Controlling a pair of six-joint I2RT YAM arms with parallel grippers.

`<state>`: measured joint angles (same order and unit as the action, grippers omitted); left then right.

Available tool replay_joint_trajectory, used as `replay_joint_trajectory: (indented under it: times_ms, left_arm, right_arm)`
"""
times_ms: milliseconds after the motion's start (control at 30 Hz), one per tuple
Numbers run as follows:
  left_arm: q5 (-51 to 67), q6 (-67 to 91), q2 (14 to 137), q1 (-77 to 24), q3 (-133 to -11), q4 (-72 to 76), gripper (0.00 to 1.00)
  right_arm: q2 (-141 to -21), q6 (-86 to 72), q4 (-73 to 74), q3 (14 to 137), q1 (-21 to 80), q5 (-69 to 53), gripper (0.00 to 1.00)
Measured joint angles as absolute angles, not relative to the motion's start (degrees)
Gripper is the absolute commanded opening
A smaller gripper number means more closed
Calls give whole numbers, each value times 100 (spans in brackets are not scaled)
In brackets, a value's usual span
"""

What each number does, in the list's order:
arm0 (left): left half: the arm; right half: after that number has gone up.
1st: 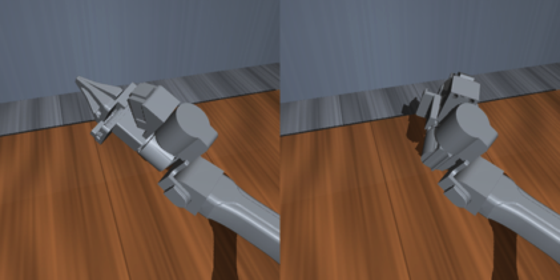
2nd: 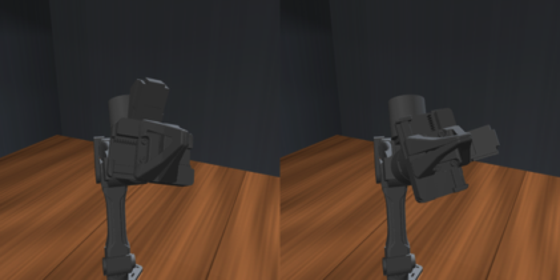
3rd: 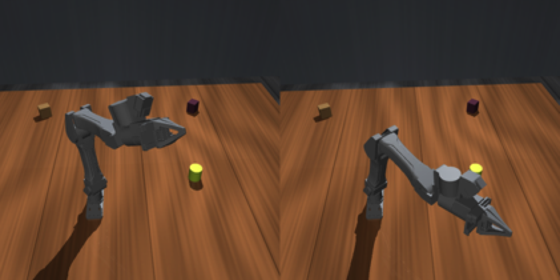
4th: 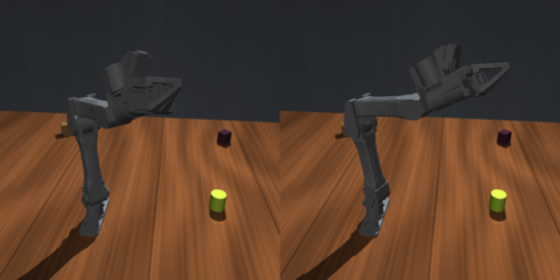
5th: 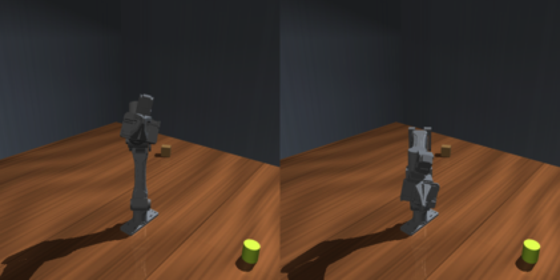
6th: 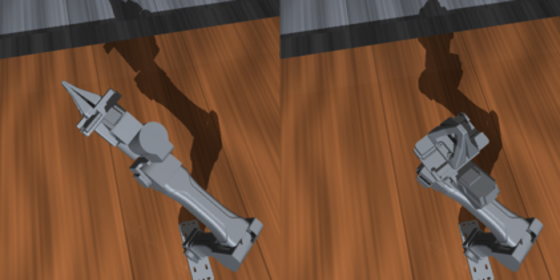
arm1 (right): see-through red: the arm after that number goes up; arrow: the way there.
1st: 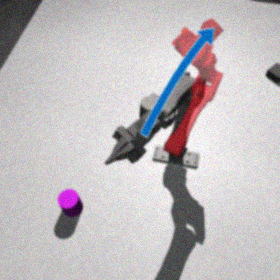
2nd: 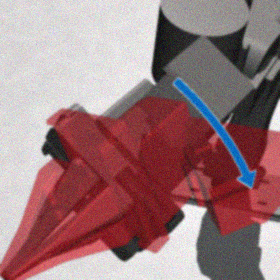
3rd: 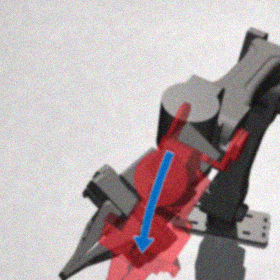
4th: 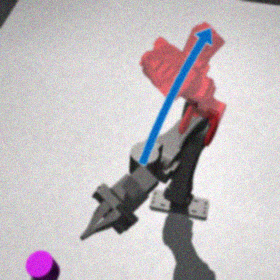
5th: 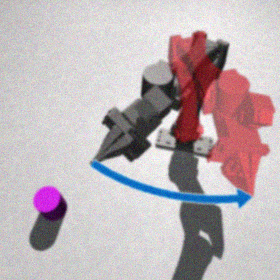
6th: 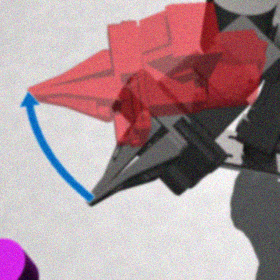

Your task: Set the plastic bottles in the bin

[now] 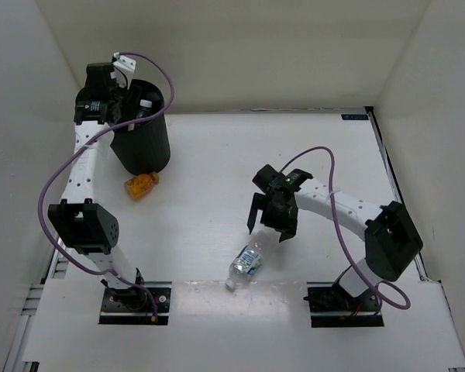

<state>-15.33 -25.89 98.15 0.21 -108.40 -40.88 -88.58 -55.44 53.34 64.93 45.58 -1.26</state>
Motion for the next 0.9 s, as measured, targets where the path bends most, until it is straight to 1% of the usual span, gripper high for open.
replay_joint_trajectory:
  times_ms: [167,467,600,767,833,900]
  left_arm:
    - [-1546,-2495,9810,-30,-10650,-4147,100]
    - [-1621,-2414,9808,-62,-10506,-4154,100]
    - [-1662,-2351,9808,-62,-10492,-4152,100]
    - [-1697,-2298,9808,-62,-10346,-4147,100]
    - [-1702,-2292,9802,-62,-10278,-4112,100]
    - [-1712,-2294,9793,-62,-10259,-4086,100]
  right_arm:
    - [-8866,-6191,5218,6128,4556,-126,100]
    - [-8864,-7489,5030,6099,4659,51,100]
    - [-8925,-7651,4932,5988,4668,5,100]
    - [-9332,-7660,4884,6047,4766,-49,100]
    - [-9478,-7682,4882,6047,4814,-54,96]
    - [-9570,-7708,4849,6045,4851,-75,86]
